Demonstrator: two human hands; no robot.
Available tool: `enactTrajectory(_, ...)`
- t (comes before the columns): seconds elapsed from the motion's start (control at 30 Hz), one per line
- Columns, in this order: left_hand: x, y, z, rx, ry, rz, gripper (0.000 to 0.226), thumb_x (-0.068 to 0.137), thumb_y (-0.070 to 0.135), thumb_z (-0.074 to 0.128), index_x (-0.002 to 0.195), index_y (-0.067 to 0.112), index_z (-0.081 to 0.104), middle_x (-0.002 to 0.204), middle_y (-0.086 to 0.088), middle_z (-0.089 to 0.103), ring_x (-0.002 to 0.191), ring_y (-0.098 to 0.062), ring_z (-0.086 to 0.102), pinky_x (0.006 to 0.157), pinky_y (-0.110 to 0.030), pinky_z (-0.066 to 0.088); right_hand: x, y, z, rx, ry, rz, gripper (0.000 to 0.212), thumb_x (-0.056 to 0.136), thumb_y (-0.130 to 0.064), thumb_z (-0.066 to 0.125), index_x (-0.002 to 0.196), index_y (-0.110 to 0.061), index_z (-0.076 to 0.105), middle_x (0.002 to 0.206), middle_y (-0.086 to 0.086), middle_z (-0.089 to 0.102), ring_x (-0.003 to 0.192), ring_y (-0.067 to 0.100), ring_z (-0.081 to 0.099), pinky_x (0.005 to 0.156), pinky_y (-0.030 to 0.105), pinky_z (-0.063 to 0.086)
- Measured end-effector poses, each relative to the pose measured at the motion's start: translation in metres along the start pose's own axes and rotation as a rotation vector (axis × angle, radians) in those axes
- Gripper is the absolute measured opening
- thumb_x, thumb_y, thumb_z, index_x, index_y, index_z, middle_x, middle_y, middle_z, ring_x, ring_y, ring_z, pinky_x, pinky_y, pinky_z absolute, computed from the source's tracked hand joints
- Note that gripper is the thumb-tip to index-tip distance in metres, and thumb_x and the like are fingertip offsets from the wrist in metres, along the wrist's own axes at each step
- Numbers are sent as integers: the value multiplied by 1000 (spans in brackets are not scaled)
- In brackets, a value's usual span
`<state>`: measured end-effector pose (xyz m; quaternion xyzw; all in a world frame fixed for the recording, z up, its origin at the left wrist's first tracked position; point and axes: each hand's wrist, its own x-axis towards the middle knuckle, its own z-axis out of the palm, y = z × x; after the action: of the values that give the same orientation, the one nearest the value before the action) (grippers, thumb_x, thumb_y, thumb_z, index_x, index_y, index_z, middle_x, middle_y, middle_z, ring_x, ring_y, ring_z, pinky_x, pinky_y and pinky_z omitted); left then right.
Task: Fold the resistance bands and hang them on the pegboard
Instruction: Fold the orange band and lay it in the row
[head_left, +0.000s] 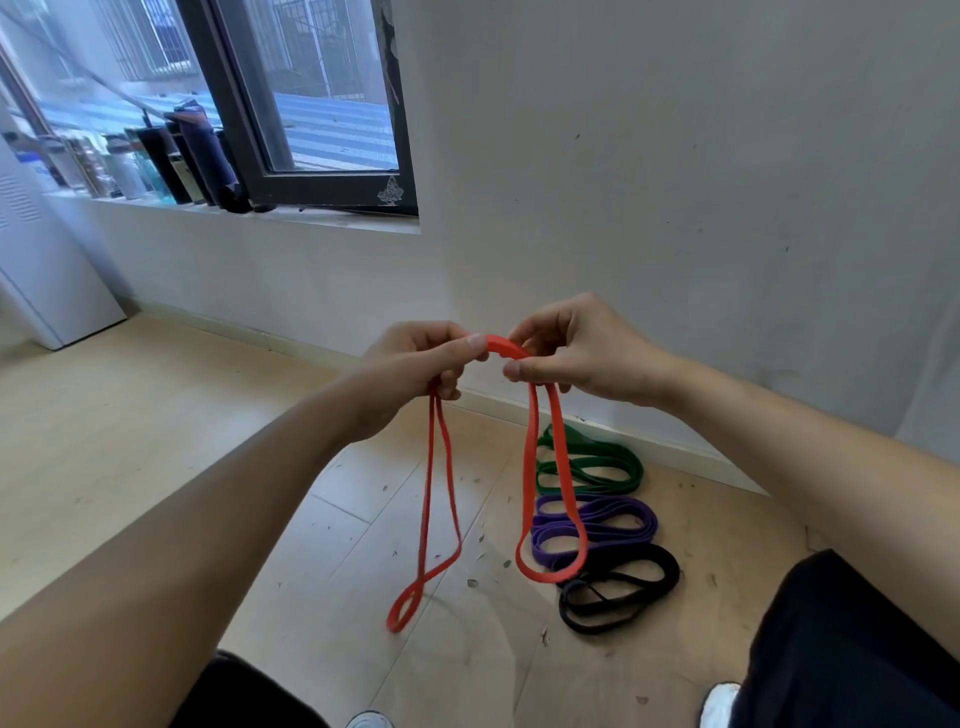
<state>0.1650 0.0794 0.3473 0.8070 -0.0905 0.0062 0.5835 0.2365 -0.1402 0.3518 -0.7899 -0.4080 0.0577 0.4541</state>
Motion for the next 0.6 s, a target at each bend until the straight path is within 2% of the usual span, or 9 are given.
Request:
enactTrajectory(0.13, 2, 6, 8, -15, 59, 63, 35, 87, 44, 62, 94, 11, 71, 62, 4, 48, 59, -11, 46, 65, -23, 51, 1, 9, 5, 17, -120, 80, 13, 89, -18, 75, 100, -11, 73, 83, 4, 72, 70, 12, 69, 64, 23, 55)
enactTrajectory(0.27, 3, 5, 2, -121, 175, 90, 34, 88, 44, 63, 94, 11, 72, 60, 3, 44, 59, -13, 43, 67, -25, 49, -2, 32, 11, 2, -310, 208, 3, 92, -13, 72, 93, -10, 73, 84, 3, 72, 77, 19, 71, 74, 33, 59)
enactTrajectory(0.4, -1, -1, -9, -151, 255, 82, 34, 88, 44, 63, 95, 11, 71, 61, 3, 43, 59, -13, 43, 69, -27, 49, -3, 43, 6, 83, -297, 287, 4, 92, -11, 71, 95, -8, 71, 85, 5, 71, 78, 19, 73, 73, 29, 60)
enactTrajectory(0.5, -2, -9, -17, -146, 294, 63, 27, 97, 36, 60, 96, 11, 71, 62, 3, 44, 59, -12, 44, 67, -25, 50, -4, 47, 1, 91, -284, 320, 10, 90, -9, 74, 96, -3, 70, 86, 14, 71, 78, 24, 73, 69, 32, 61)
enactTrajectory(0.6, -2, -19, -28, -154, 317, 23, 24, 101, 31, 57, 98, 10, 70, 63, 4, 46, 59, -11, 45, 67, -24, 50, -4, 46, -4, 80, -227, 311, 13, 88, -10, 76, 96, -1, 72, 82, 14, 73, 75, 25, 73, 68, 32, 62)
